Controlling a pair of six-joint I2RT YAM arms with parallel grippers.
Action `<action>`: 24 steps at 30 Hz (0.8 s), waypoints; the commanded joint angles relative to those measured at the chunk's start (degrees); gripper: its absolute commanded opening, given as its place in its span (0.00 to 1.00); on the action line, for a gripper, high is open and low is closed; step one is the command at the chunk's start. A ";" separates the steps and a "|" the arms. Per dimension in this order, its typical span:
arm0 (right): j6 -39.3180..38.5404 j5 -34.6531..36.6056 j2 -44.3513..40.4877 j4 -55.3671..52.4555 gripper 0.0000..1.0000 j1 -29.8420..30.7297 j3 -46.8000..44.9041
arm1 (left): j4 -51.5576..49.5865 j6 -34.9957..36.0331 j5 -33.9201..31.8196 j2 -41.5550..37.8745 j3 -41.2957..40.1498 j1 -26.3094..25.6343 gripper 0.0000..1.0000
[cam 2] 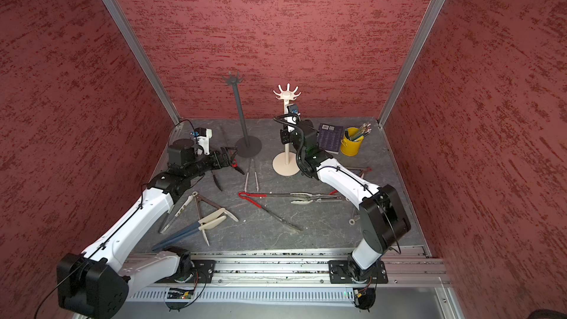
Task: Hang food tongs on kitchen utensil racks
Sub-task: Move the rack to the center of the board.
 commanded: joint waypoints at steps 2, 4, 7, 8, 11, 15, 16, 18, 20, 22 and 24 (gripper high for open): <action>-1.29 3.26 -4.25 8.18 0.00 0.01 -0.49 | 1.31 0.30 -1.54 0.55 0.94 -1.35 1.00; -1.32 3.30 -4.27 8.43 0.00 -0.24 -0.64 | 1.29 0.23 -1.80 0.50 0.94 -1.77 1.00; -1.50 3.51 -4.28 8.54 0.00 -0.57 -0.46 | 0.58 0.43 -1.96 0.42 0.94 -2.21 1.00; -1.46 3.61 -4.27 8.83 0.00 -0.76 -0.61 | 0.07 0.55 -2.17 0.28 0.89 -2.25 1.00; -1.06 3.79 -4.36 9.49 0.00 -1.52 -1.10 | -0.62 0.75 -2.25 -0.58 0.25 -2.38 1.00; -0.81 3.82 -4.59 10.28 0.00 -2.44 -1.51 | -0.76 0.54 -2.50 -1.58 -0.80 -2.48 1.00; -0.31 3.81 -4.61 10.56 0.00 -2.79 -1.67 | -0.85 0.52 -2.56 -1.67 -0.95 -2.48 1.00; 0.71 3.32 -4.57 10.82 0.00 -3.61 -1.86 | -1.06 0.42 -2.64 -1.71 -1.06 -2.48 1.00; 0.96 3.09 -4.29 11.04 0.00 -4.01 -2.02 | -1.41 0.56 -2.64 -1.69 -1.01 -2.57 1.00; 1.23 3.13 -4.10 11.65 0.00 -4.34 -2.34 | -1.75 0.74 -2.65 -1.78 -1.06 -2.65 1.00; 1.59 2.90 -3.94 11.97 0.00 -4.48 -2.64 | -1.94 0.99 -2.74 -1.78 -1.08 -2.61 1.00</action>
